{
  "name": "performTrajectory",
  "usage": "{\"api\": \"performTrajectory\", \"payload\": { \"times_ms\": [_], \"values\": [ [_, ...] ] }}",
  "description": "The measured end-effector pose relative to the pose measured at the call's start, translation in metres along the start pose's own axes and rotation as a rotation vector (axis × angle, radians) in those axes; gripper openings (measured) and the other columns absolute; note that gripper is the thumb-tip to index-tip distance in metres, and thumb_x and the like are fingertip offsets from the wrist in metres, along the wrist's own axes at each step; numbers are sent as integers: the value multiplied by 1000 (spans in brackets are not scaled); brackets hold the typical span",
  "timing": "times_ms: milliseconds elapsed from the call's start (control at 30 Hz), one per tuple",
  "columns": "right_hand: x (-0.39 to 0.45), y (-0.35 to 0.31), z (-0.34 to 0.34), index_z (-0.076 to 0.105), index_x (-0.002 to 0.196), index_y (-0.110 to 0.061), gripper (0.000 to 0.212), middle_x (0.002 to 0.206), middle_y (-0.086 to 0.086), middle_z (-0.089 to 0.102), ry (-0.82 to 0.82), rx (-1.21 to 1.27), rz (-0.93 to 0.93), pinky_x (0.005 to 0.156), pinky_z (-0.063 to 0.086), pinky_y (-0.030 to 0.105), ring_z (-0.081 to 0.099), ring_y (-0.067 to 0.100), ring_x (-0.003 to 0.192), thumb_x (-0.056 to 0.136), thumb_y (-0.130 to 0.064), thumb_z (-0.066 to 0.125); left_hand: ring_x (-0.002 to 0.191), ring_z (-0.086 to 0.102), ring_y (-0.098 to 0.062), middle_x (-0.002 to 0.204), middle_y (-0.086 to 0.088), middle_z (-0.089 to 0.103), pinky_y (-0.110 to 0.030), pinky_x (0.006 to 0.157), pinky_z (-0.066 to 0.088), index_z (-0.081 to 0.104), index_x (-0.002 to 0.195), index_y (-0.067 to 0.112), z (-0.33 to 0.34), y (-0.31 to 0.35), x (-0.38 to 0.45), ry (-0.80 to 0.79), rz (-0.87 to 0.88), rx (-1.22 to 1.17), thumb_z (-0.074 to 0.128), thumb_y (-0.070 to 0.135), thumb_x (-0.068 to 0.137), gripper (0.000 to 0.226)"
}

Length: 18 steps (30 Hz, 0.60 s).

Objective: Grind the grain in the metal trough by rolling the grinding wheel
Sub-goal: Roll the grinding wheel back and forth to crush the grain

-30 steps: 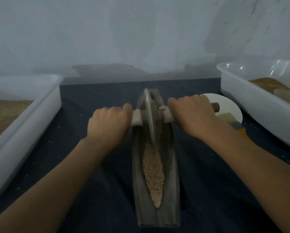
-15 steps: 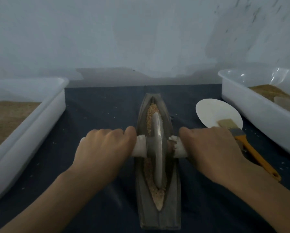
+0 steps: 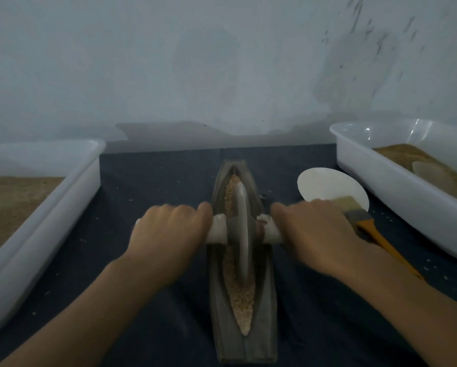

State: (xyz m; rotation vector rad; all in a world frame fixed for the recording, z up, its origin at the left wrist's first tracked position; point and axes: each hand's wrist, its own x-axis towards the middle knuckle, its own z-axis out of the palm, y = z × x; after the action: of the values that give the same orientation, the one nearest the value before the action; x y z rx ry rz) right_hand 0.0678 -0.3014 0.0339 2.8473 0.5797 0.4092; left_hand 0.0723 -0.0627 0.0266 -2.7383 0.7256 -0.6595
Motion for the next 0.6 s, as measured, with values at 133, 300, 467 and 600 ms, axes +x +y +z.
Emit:
{"api": "performTrajectory", "payload": {
  "times_ms": [133,300,467,600],
  "values": [
    [-20,-8,-6,22,82,-26,44,74,-6,56,-37,-3,1,49,22,30,57,20,63,77,-27,66,38,25,-12,49,5,38,-19,45,9,42,69,19,-12,2,-19,-12,41,-59,88,15,31,60],
    [19,-1,5,38,88,-22,25,81,-1,62,50,-73,75,55,27,32,61,27,70,81,-21,62,37,42,-22,53,0,50,-26,43,21,44,72,15,13,-6,17,23,-40,45,80,9,56,40],
    [58,11,14,39,88,-20,25,84,4,64,93,-106,72,55,27,34,61,29,72,81,-19,63,50,46,-20,67,3,54,-30,48,27,34,81,20,32,-17,43,56,-116,78,66,18,78,33],
    [27,3,5,41,95,-20,24,85,1,63,50,-61,22,57,32,34,60,25,70,83,-22,62,45,35,-15,59,8,39,-28,45,25,28,79,23,21,-12,21,59,-37,10,74,21,71,47]
  ]
}}
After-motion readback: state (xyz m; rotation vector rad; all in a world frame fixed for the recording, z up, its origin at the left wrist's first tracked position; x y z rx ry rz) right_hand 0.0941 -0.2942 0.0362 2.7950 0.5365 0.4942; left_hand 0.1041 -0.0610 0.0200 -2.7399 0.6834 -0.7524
